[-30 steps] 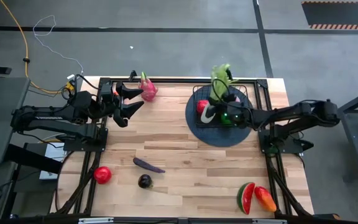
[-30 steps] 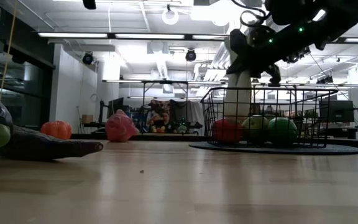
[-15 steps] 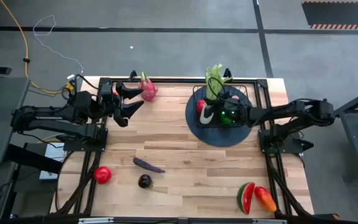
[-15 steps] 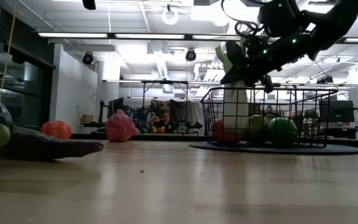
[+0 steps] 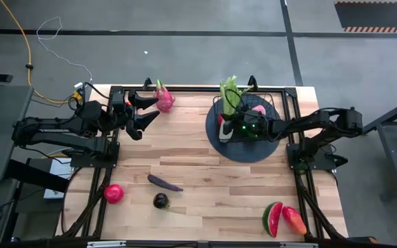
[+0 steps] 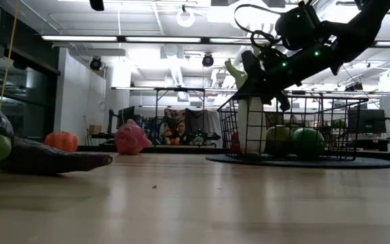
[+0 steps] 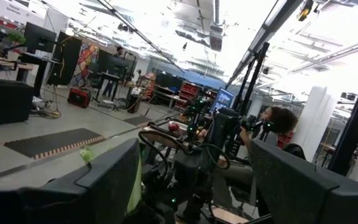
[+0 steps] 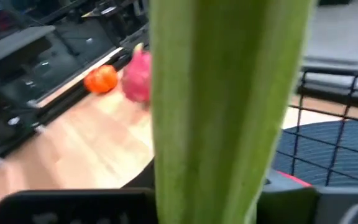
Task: Build produce basket
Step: Put the celery into the wire basket
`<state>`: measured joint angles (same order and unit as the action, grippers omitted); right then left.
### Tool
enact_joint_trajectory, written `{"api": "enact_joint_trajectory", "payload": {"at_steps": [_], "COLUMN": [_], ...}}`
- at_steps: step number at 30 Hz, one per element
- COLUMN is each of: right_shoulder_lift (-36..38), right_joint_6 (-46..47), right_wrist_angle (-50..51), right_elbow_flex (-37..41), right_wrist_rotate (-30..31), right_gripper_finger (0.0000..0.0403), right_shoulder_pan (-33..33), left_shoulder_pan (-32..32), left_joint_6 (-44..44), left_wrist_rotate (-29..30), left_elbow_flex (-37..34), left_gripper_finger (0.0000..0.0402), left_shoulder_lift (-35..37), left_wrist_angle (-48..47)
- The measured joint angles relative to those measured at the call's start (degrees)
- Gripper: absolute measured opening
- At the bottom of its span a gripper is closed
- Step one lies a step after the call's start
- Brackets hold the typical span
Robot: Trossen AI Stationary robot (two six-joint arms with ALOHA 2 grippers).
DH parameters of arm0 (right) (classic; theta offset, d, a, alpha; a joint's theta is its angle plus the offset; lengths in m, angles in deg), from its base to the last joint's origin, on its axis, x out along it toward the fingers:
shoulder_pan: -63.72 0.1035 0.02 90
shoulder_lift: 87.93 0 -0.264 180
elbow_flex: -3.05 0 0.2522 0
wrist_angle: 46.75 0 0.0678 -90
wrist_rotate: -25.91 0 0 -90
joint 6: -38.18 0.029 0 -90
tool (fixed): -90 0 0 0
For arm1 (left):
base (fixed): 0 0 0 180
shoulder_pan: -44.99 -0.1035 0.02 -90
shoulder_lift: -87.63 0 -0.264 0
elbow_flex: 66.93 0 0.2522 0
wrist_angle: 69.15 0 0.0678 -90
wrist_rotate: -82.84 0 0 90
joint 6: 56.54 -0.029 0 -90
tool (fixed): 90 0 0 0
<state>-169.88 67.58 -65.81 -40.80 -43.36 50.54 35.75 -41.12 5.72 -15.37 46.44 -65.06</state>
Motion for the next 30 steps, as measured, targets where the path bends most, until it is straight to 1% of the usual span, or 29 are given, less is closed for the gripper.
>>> {"api": "enact_joint_trajectory", "payload": {"at_steps": [4, 6, 13, 16, 18, 21, 23, 27, 30], "right_shoulder_lift": [0.0, 0.0, 0.0, 0.0, 0.0, 0.1, 0.1, 0.1, 0.1], "right_joint_6": [0.2, 0.4, 1.8, 1.3, -1.1, -4.8, -9.0, -19.5, -26.1], "right_wrist_angle": [1.7, 1.9, 2.7, 4.9, 7.0, 14.5, 22.7, 40.5, 51.2], "right_elbow_flex": [0.0, 0.0, -0.2, -1.9, -3.9, -8.5, -12.3, -20.4, -26.1], "right_wrist_rotate": [-8.2, -10.8, -14.4, -16.6, -17.4, -18.6, -18.6, -16.5, -16.3], "right_gripper_finger": [0.0108, 0.0128, 0.0190, 0.0212, 0.0222, 0.0229, 0.0228, 0.0224, 0.0219], "right_shoulder_pan": [-1.3, -2.0, -3.7, -4.1, -4.1, -4.1, -4.1, -4.1, -4.1], "left_shoulder_pan": [0.0, 0.0, 0.0, 0.0, 0.0, 0.0, 0.0, 0.0, 0.0], "left_joint_6": [0.0, 0.0, 0.0, 0.0, -0.1, -0.2, -0.2, -0.6, -1.0], "left_wrist_rotate": [0.0, 0.0, 0.0, 0.0, 0.0, 0.1, 0.3, 0.3, 0.4], "left_elbow_flex": [0.0, 0.0, 0.0, 0.0, 0.0, 0.0, 0.0, 0.0, 0.0], "left_gripper_finger": [0.0293, 0.0293, 0.0293, 0.0293, 0.0293, 0.0293, 0.0293, 0.0293, 0.0293], "left_shoulder_lift": [0.0, 0.0, 0.0, 0.0, 0.0, 0.0, 0.0, 0.0, 0.0], "left_wrist_angle": [0.0, 0.0, 0.0, 0.0, 0.0, 0.0, 0.0, 0.0, 0.0]}}
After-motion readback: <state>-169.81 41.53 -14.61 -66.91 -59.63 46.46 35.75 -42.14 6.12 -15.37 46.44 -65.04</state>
